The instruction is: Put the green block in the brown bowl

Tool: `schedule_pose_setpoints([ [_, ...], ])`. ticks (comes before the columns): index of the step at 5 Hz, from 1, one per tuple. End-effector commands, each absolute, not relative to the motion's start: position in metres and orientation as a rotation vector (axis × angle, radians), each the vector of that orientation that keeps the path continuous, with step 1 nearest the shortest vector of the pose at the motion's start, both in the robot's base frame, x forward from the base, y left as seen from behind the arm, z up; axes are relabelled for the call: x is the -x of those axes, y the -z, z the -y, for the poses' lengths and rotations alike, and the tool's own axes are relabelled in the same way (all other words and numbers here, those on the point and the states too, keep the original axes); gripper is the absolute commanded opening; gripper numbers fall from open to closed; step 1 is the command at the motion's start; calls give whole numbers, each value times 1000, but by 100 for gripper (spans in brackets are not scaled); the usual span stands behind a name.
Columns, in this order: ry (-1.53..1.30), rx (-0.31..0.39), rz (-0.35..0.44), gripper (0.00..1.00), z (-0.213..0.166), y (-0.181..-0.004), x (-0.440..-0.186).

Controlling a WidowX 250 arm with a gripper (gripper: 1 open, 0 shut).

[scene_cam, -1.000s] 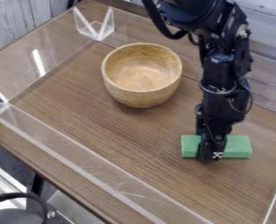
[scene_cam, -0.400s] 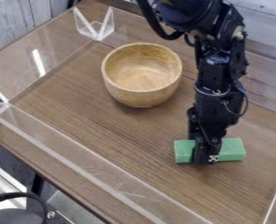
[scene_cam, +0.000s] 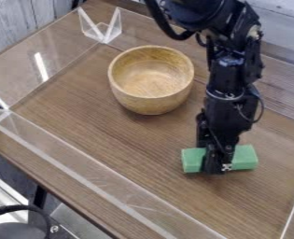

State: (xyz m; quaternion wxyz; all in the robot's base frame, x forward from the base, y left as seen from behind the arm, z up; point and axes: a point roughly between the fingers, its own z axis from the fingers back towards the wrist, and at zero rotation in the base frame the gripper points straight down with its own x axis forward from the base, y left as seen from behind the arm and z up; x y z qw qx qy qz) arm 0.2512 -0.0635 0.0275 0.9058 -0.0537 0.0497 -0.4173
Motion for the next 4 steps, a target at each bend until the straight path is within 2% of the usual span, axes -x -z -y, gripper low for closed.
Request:
schedule_pose_setpoints([
  [1,835,77,-20,0,62,-54,-264],
  [2,797,54,-7,0,60,-69,-266],
  [4,632,-27,66,0,29,-125,-290],
])
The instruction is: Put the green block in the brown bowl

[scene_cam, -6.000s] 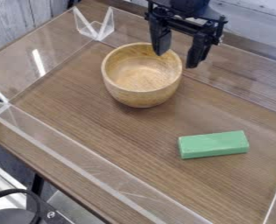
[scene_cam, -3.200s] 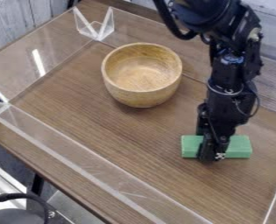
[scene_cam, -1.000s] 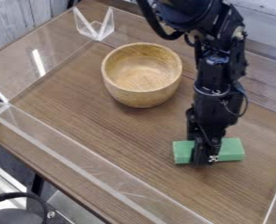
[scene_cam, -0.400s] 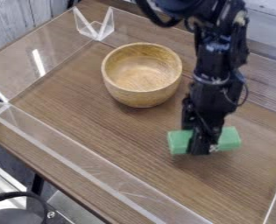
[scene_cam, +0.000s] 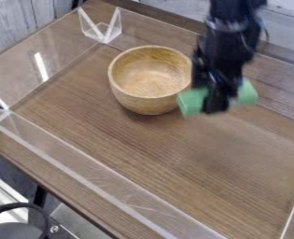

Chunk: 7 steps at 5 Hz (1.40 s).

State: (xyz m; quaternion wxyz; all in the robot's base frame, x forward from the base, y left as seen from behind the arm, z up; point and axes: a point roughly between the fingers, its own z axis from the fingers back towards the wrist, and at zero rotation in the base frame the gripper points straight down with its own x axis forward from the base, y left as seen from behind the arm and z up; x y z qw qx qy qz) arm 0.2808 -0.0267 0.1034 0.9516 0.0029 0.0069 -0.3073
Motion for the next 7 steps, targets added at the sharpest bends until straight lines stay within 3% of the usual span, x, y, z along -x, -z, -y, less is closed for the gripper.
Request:
schedule_pose_setpoints([
  [1,549,-44,77,0,-4,-137,-303],
  [7,718,11,65,0,69,-72,-321],
])
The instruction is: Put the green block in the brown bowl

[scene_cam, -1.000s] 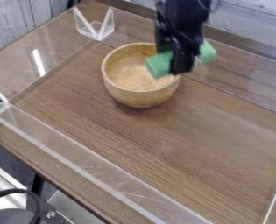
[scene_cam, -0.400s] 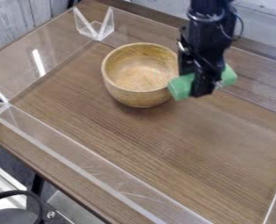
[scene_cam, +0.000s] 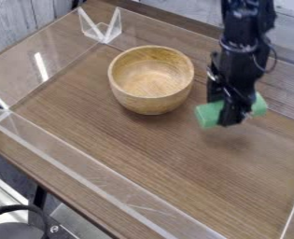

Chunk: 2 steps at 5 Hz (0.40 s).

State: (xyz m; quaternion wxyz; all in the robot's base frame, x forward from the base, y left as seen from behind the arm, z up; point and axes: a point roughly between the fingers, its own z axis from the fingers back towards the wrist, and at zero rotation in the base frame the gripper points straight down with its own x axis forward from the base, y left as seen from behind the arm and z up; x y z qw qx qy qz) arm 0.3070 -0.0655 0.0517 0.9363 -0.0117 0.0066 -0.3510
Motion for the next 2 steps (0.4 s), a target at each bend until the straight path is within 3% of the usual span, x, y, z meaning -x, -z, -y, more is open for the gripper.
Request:
schedule_pose_setpoints([
  [1,658,-12,88,0,47,-91,-322],
  [2,613,-27,105,0,31,-105,-323],
])
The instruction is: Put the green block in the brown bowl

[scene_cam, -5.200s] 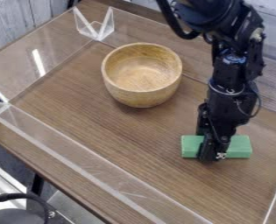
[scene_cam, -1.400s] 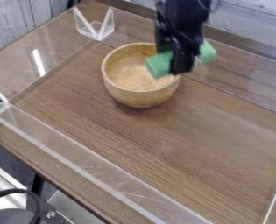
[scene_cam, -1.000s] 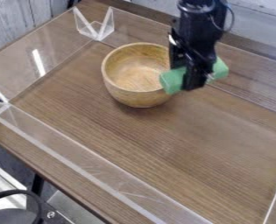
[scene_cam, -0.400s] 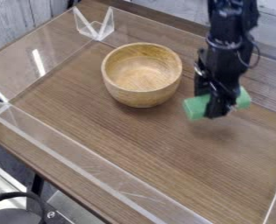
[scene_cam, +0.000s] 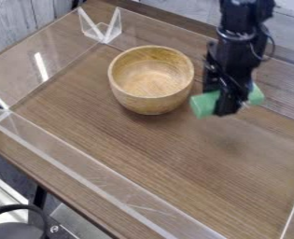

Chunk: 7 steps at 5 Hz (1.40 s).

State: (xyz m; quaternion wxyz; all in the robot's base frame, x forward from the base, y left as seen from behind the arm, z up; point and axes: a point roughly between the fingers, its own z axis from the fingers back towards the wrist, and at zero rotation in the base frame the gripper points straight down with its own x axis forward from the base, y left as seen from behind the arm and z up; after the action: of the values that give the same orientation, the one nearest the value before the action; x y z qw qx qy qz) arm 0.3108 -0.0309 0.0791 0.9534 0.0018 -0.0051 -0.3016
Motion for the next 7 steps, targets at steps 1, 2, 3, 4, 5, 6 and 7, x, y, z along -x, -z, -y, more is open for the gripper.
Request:
schedule_pose_setpoints([
  [1,616,-24,102,0,33,-98,-326],
  [2,565,-33,99,0,14,-101,-327],
  [3,499,-40,92,0,-12,-102,-328],
  [4,430,-46,84,0,-43,-102,-327],
  [5,380,-49,82,0,-62,-104,-326],
  [6,359,-48,74,0,-71,-98,-325],
  [7,338,-46,64,0,-81,-91,-324],
])
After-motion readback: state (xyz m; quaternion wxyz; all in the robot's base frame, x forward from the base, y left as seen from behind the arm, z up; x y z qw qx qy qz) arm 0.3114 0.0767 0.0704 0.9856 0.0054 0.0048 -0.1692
